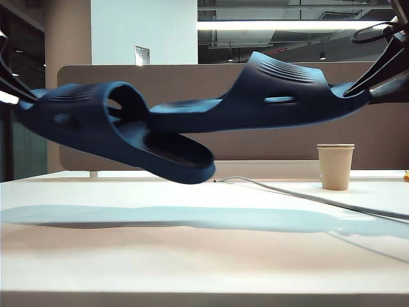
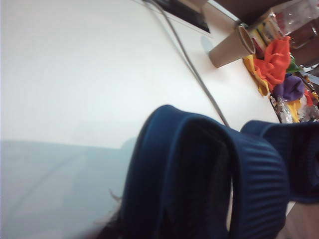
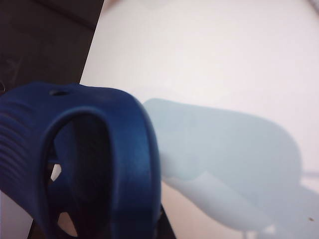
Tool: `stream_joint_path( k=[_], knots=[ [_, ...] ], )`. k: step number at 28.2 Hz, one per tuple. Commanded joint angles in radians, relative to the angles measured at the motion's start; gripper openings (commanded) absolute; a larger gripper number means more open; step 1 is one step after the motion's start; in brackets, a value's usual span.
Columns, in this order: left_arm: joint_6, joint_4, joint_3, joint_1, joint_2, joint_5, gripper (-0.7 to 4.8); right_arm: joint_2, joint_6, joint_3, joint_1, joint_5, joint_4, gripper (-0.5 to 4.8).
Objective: Interlock the pair of blue slippers on the table with their fronts facing up.
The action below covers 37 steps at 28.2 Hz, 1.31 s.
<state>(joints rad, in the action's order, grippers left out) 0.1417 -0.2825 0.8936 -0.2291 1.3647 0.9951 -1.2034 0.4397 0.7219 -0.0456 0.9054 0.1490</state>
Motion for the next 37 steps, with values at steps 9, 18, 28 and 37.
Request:
stream_joint_path(
  k=[9, 18, 28, 37],
  knots=[
    [0.121, 0.064, 0.003, 0.099, 0.079, -0.04, -0.03, -0.077, -0.082, 0.002, 0.03, -0.049, 0.041, -0.02],
    [0.147, 0.064, 0.003, 0.111, 0.116, -0.043, -0.03, -0.194, -0.082, 0.001, 0.048, -0.055, -0.006, -0.02],
    [0.238, 0.169, 0.002, 0.158, 0.167, -0.052, -0.03, -0.256, -0.039, 0.002, 0.092, -0.082, -0.09, -0.02],
    [0.304, 0.229, 0.002, 0.187, 0.203, -0.056, -0.03, -0.269, 0.005, 0.002, 0.127, -0.172, -0.132, -0.02]
  ],
)
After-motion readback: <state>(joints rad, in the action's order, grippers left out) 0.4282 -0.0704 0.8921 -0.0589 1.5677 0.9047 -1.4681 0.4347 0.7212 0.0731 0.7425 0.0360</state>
